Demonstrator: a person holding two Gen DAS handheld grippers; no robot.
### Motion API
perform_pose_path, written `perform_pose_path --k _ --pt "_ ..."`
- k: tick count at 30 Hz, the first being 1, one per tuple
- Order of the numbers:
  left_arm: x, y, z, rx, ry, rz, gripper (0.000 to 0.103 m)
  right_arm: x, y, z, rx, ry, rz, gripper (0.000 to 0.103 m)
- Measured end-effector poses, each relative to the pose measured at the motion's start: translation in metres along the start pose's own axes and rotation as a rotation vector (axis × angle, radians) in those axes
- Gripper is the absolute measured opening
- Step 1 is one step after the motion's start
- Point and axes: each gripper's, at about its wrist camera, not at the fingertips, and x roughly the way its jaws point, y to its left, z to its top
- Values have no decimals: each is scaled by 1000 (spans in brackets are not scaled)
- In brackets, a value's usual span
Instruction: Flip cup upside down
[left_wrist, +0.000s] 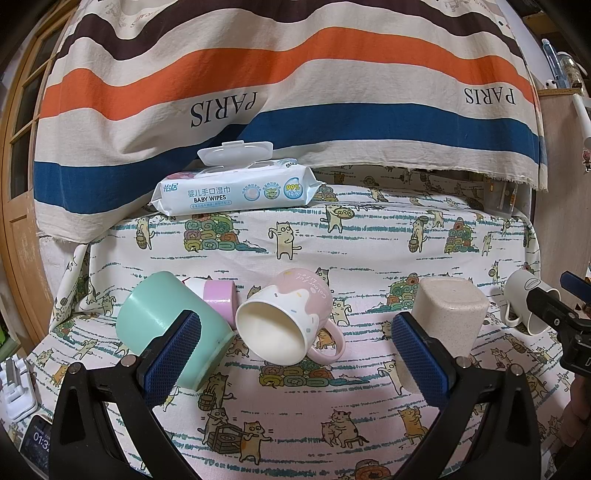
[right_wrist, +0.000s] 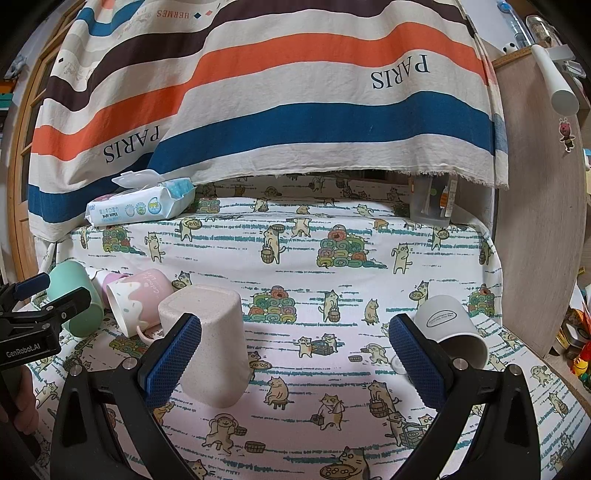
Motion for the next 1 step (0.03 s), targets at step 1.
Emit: perform_pose_path --k 1 --pt "0 0 0 0 0 0 102 0 0 0 0 1 0 102"
